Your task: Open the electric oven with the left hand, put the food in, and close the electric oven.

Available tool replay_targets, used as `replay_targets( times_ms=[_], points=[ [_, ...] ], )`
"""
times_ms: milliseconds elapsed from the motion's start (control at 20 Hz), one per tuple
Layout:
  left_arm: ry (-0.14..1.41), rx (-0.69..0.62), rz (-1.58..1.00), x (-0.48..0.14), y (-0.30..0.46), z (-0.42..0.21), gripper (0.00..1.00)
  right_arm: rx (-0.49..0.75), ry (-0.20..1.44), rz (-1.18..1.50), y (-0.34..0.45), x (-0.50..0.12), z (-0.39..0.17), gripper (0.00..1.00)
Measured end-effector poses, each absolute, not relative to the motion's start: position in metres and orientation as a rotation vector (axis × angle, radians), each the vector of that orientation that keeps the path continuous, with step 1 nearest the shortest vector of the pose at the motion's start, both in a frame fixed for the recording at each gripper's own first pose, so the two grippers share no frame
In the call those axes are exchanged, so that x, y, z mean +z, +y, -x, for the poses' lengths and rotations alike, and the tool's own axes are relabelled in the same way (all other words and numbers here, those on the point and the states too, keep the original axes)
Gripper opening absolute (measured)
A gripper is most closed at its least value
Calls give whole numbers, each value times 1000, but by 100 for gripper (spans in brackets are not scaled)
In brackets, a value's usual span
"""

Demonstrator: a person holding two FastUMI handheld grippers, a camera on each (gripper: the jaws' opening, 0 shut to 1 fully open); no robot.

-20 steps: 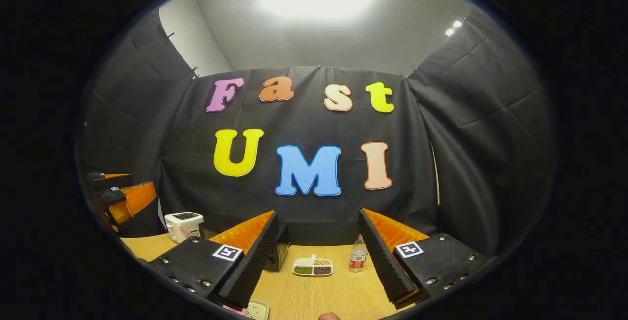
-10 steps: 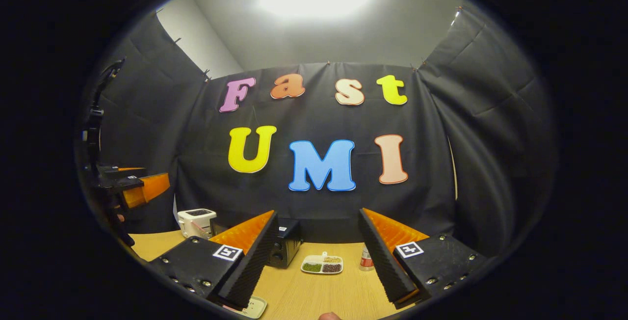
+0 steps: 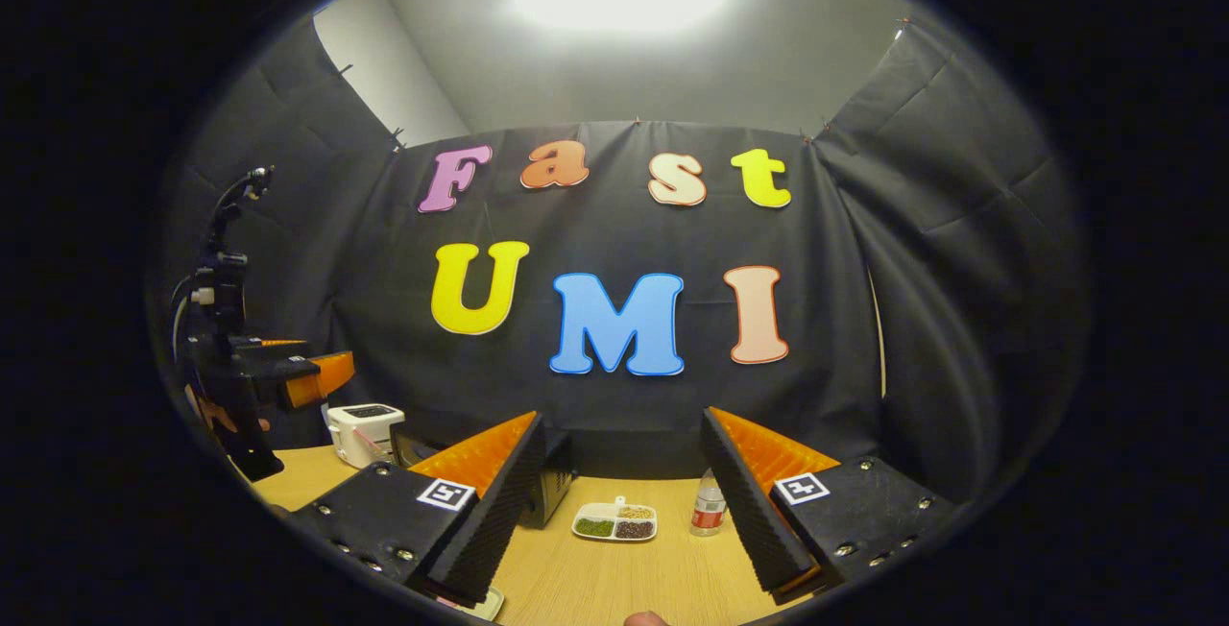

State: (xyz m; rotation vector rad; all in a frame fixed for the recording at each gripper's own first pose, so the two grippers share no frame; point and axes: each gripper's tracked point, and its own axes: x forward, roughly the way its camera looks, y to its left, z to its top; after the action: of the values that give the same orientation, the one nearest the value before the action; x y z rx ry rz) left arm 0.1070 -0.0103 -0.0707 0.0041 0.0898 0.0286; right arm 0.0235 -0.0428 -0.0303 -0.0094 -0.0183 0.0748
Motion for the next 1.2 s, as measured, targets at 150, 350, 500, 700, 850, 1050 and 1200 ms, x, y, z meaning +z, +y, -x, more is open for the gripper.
replay_targets(
  times_ms=[150, 350, 500, 700, 850, 1050, 1200],
  points=[
    [125, -6, 7, -98, -10, -145, 100, 30, -9, 26, -41, -32, -37, 98],
    [167, -52, 15, -133, -10, -184, 100, -30, 8, 32, -38, -33, -47, 98],
    [199, -83, 21, -160, -12, -210, 100, -66, 24, 58, -38, -39, -56, 98],
    [258, -117, 6, -200, -15, -240, 100, -111, 45, 72, -34, -45, -63, 98],
    [306, -137, 4, -230, -16, -260, 94, -133, 63, 90, -28, -50, -77, 98],
    [361, -163, -7, -269, -22, -279, 97, -161, 83, 108, -24, -55, -82, 98],
    [400, -166, -15, -296, -21, -286, 97, -172, 96, 123, -22, -59, -83, 98]
  ],
)
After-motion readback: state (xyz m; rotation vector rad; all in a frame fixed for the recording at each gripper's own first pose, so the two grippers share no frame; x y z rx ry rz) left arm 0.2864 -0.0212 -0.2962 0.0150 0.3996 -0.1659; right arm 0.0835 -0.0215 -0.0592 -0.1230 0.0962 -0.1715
